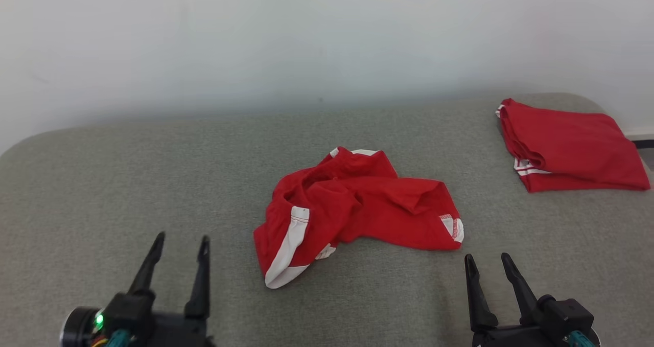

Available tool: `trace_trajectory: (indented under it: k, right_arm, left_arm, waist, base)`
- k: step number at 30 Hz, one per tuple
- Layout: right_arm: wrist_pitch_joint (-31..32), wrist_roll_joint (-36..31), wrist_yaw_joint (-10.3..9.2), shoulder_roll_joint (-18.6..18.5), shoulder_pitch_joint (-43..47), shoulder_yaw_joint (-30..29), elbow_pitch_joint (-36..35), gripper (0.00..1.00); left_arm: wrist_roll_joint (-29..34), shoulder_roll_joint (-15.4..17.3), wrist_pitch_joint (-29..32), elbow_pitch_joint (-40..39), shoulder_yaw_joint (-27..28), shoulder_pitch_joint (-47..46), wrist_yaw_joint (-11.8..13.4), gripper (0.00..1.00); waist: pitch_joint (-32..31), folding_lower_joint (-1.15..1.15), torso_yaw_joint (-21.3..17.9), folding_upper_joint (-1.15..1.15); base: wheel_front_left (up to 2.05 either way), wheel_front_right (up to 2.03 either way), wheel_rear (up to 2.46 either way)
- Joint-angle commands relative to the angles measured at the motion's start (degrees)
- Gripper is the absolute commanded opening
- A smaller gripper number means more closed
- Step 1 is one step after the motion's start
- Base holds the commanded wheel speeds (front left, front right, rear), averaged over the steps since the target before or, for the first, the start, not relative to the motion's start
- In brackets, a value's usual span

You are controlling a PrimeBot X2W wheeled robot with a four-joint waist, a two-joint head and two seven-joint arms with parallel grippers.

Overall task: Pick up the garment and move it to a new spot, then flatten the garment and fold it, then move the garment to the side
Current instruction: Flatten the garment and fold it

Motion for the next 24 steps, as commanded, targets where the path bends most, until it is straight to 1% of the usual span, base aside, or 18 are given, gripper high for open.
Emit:
trace_trajectory:
  k: [1,7,8,11,15,20,24]
  right_arm:
    - [-0.2,0.4,-0.15,0.2,-0.6,0.2,-0.1,1.0]
    - [-0.2,0.5,-0.16,0.4,-1.9,0.1,-0.3,1.0]
    - [-0.2,0.6,-0.16,0.4,-2.2,0.2,-0.4,1.0]
    - [-0.2,0.8,-0.16,0.6,-2.8,0.1,-0.6,1.0]
    - [-0.2,1.0,-0.16,0.7,-3.3,-0.2,-0.8,1.0]
    - [-0.2,1.5,-0.16,0.9,-3.9,0.1,-1.2,1.0]
    - [-0.2,1.8,-0.16,0.9,-4.3,0.1,-1.4,1.0]
  left_arm:
    - [-0.2,-0.1,-0.1,0.7,-1.1,-1.8,-0.2,1.0]
    - [-1.0,0.3,0.3,6.3,-8.1,-9.9,-0.3,1.0]
    - [-1.7,0.4,0.2,7.9,-10.2,-12.1,-0.4,1.0]
    - [-2.5,1.1,0.4,10.7,-12.6,-14.7,-0.4,1.0]
    - [-3.2,1.7,1.5,14.6,-14.1,-17.3,-0.3,1.0]
    - [-3.3,2.0,3.2,18.2,-14.4,-18.9,-0.1,1.0]
    - [-3.2,2.5,4.0,21.0,-14.2,-19.5,0.7,1.0]
  waist:
    - [1.0,0.0,-1.4,0.0]
    - [3.5,0.0,-4.8,0.0]
    - [4.3,0.0,-6.1,0.0]
    - [5.7,0.0,-7.9,0.0]
    - [7.3,0.0,-9.8,0.0]
    - [9.0,0.0,-11.3,0.0]
    - [10.0,0.0,-12.4,0.0]
  base:
    - [0.0,0.0,0.0]
    - [0.0,0.0,0.0]
    - [0.0,0.0,0.0]
    - [0.0,0.0,0.0]
    - [0.0,0.0,0.0]
    - [0.0,0.0,0.0]
    - [0.0,0.0,0.0]
